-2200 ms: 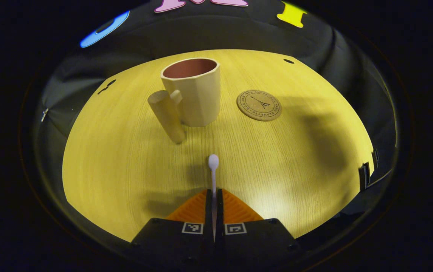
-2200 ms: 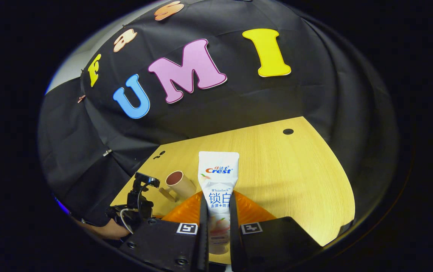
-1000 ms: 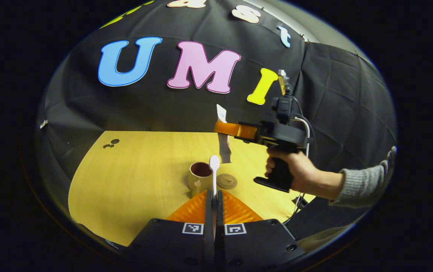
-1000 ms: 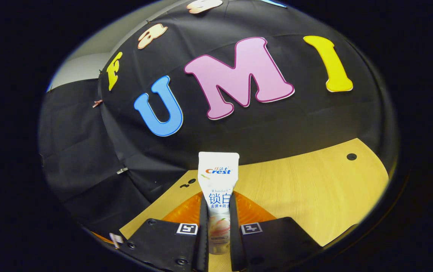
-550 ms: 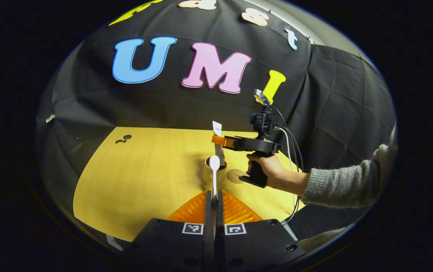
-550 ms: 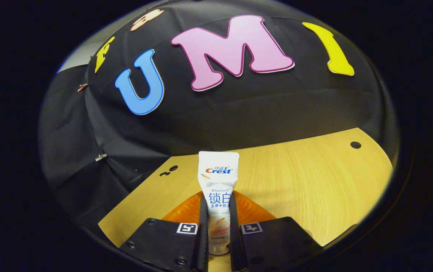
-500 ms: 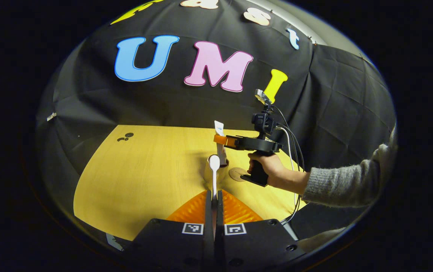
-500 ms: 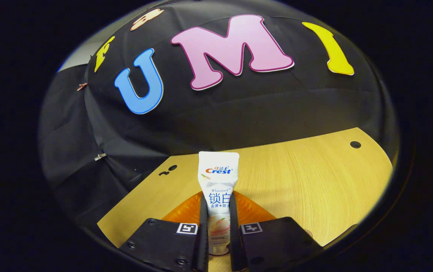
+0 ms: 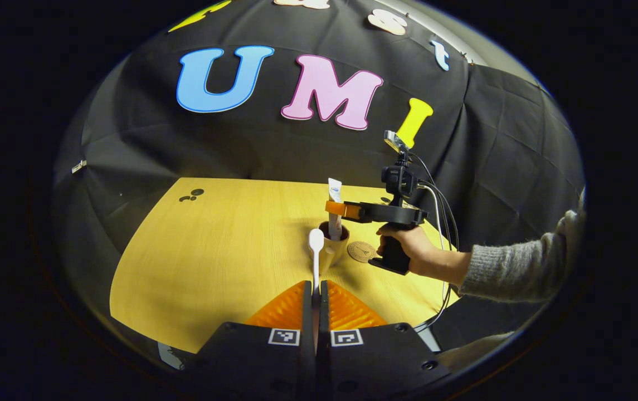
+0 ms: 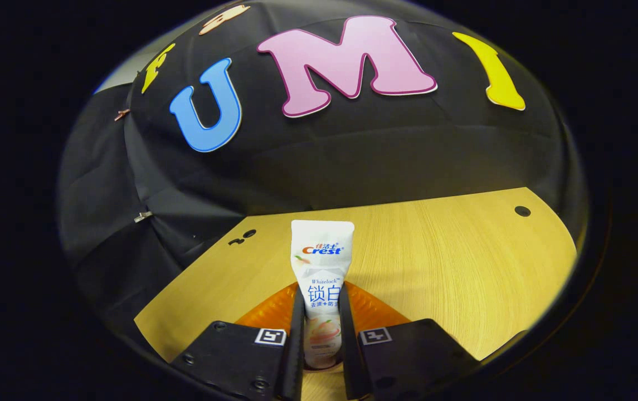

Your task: Put the toothbrush and toothpaste on the desktop into the cup, then pick up the cup and place it on the coaster on the desktop.

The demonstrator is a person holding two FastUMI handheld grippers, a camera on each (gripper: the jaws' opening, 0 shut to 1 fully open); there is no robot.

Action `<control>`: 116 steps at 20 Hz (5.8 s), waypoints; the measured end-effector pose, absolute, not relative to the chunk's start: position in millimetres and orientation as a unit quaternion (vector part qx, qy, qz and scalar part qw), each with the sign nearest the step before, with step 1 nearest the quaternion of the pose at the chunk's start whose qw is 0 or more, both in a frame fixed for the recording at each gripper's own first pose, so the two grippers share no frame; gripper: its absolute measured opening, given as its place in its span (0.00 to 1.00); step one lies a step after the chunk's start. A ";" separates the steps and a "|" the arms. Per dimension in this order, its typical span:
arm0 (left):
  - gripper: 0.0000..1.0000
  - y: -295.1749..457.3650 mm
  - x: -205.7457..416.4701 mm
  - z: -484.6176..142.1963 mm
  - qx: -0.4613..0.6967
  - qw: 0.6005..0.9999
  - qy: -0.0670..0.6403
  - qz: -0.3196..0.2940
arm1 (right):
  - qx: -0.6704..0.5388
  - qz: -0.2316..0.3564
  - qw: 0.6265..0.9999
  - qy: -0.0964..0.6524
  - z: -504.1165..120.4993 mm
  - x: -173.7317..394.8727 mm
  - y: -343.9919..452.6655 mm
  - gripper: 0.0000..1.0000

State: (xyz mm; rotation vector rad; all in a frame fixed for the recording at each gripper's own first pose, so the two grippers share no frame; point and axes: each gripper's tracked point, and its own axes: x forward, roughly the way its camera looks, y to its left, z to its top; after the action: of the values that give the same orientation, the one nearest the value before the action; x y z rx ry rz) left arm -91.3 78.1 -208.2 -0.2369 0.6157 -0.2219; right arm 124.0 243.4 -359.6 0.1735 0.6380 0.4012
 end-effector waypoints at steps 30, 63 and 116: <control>0.06 16.0 63.4 -139.7 -0.154 0.966 0.173 -0.116 | 0.115 0.239 0.901 0.343 -254.2 -13.3 114.3 0.79; 0.19 13.8 192.2 -276.8 -0.166 0.963 0.198 -0.079 | 0.136 0.106 0.914 0.366 -256.0 -63.4 -7.2 0.80; 0.29 -20.3 85.8 -416.5 0.018 0.846 0.516 -0.129 | 0.211 0.024 0.901 0.379 -269.2 -109.1 -67.9 0.80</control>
State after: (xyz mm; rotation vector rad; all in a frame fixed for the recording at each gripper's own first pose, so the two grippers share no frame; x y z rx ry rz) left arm 85.8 -20.3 -416.5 0.0390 1.0893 -0.2722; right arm -109.1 -67.9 -269.2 0.4372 0.7835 0.0490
